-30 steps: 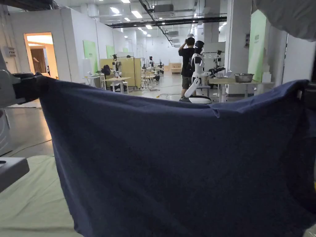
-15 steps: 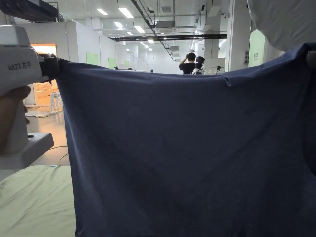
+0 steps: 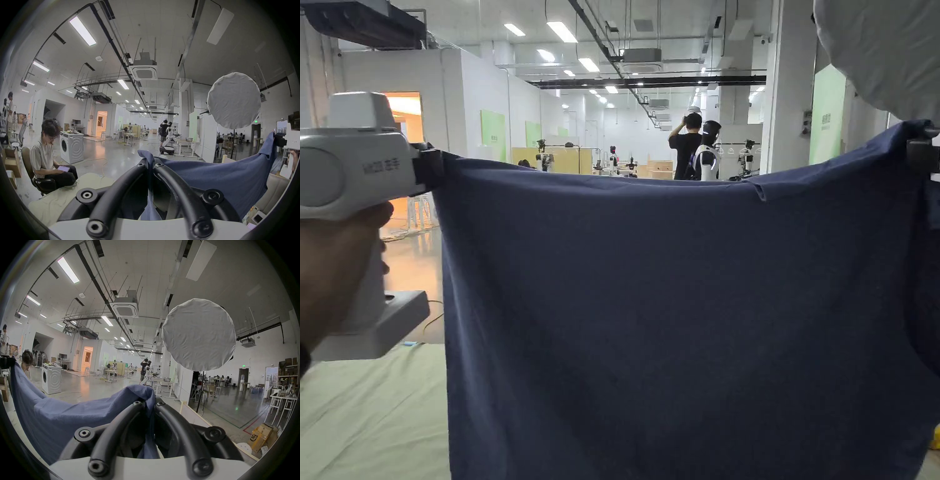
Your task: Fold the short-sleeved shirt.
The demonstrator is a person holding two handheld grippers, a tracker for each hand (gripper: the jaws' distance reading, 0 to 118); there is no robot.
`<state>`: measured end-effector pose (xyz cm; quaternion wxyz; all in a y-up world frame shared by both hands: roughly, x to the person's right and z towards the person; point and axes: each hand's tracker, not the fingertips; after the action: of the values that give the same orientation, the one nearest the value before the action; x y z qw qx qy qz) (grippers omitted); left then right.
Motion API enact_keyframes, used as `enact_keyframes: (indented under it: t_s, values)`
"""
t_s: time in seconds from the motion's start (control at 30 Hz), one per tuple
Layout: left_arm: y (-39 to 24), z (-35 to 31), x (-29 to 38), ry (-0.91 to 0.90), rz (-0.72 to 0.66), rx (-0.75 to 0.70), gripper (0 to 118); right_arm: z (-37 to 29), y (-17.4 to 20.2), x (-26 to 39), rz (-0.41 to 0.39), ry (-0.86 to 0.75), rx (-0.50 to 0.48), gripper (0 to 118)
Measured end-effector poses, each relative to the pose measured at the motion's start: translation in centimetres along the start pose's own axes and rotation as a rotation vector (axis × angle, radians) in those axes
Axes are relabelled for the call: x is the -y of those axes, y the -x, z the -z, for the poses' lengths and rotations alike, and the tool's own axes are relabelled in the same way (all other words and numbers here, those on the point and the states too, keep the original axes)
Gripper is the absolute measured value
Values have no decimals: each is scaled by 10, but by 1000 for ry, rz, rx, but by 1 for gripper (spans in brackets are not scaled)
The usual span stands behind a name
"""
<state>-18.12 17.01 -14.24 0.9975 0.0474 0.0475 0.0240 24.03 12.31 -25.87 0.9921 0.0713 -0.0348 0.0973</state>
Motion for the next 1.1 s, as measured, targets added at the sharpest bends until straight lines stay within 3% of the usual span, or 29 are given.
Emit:
enact_keyframes:
  t_s: [0.1,0.27,0.43,0.57,0.67,0.77,0.87,0.93,1.1]
  values:
    - [-2,14,-3,-8,-43,-9,4,20,8,6,9,-11,15,8]
    - [-16,67,12,3,-22,-29,4,62,21,13,-25,3,30,8]
    - [-23,118,29,55,35,-40,4,96,30,21,-7,10,24,8]
    - [-9,153,27,71,-71,-55,4,125,43,29,-25,8,42,8]
    - [-16,168,50,64,-45,-51,4,138,53,42,-13,-27,35,8]
    - [-27,183,64,70,-19,-52,4,156,65,49,-101,-9,41,8]
    - [-19,196,60,73,-88,-38,4,166,69,54,-115,4,51,8]
    - [-28,202,73,81,-46,-40,4,174,66,57,-131,8,56,8]
    - [-23,216,96,140,-23,3,4,179,65,82,-81,56,60,8]
